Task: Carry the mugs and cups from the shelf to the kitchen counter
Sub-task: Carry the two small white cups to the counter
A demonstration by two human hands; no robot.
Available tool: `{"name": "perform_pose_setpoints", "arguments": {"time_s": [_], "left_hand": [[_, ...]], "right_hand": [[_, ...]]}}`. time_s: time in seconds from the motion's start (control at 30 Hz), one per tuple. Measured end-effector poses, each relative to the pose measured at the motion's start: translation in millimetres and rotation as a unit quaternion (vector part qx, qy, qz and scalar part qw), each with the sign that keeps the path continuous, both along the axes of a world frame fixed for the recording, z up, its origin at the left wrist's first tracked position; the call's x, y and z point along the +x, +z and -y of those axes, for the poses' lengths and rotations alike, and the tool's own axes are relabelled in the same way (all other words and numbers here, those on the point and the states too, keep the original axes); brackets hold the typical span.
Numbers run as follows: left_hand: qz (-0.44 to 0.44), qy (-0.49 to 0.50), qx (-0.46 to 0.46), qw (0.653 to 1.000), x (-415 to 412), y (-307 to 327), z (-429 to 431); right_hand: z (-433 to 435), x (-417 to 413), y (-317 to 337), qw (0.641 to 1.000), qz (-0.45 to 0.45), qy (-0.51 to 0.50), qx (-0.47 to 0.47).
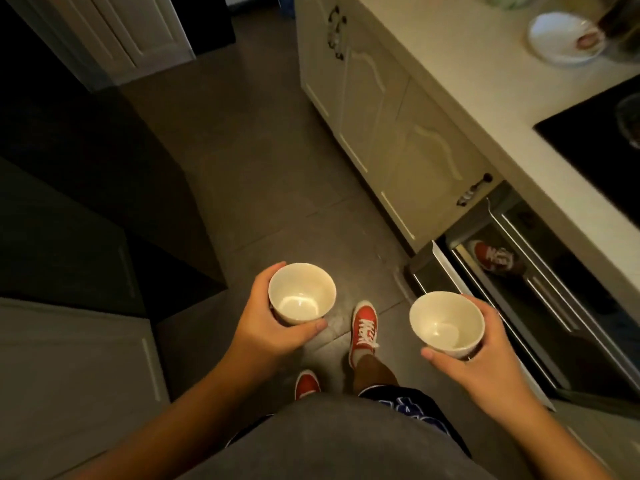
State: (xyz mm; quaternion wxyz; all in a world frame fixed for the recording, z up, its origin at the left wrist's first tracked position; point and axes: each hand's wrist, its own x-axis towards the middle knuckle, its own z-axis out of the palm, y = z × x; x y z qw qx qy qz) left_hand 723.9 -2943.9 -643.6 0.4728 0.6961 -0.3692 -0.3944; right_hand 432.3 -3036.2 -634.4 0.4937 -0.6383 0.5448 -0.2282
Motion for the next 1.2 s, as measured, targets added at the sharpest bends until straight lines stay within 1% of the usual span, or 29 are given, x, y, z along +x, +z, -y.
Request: {"name": "perform_pose_setpoints", "arguments": {"time_s": [0.13,0.2,0.3,0.4,0.5,0.63,0.87,1.0,1.2], "left_hand": [[0.017,-0.02,-0.009,1.0,2,-2,77],[0.03,-0.026,-0.014,0.999,5,-1,113],[0.027,0.002,-0.007,1.0,13,5,153],[0.033,0.046,0.004,0.998,29,11,173],[0.044,0.094,0.024,0.994,50,16,179],[0.048,0.161,0.045,0.985,87,16,184],[0.05,0.227,0.062,0.971,187,-2,207],[0.054,0.229,0.067,0.97,254,-3,236],[0.055,0.158,0.056,0.984,331,8,311]], "right_hand": [[61,-4,-9,1.0,0.004,-0.012,0.011],[96,0,-13,1.0,0.011,-0.001,0.026],[152,15,-20,0.998,0.021,0.008,0.059],[206,47,-16,0.998,0.015,0.048,0.047],[253,92,-7,0.993,0.014,0.116,0.026],[302,174,0,0.982,0.012,0.186,-0.013],[350,330,-8,0.96,0.035,0.275,-0.034],[373,392,-3,0.965,0.053,0.255,-0.022],[420,413,1,0.981,0.047,0.187,-0.014]]}}
